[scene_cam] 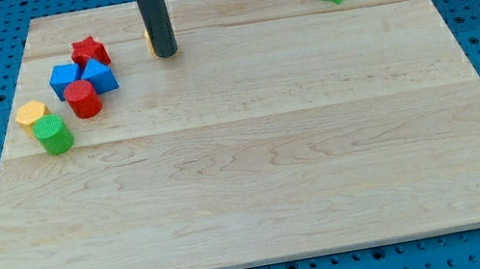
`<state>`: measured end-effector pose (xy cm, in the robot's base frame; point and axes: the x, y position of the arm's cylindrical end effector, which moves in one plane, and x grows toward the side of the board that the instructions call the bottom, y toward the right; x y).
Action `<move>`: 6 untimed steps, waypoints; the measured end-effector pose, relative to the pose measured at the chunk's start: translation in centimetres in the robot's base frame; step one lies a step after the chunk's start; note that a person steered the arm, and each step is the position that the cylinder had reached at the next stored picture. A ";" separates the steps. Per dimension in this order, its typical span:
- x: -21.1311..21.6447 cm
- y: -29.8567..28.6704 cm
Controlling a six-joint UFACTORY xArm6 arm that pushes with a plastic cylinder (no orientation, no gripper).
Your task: Move the yellow heart to the top center of the board
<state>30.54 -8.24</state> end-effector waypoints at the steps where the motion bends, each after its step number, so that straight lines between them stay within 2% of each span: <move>1: -0.1 0.0; 3: -0.5 -0.3; 6: -1.4 -3.7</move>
<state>29.17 -11.98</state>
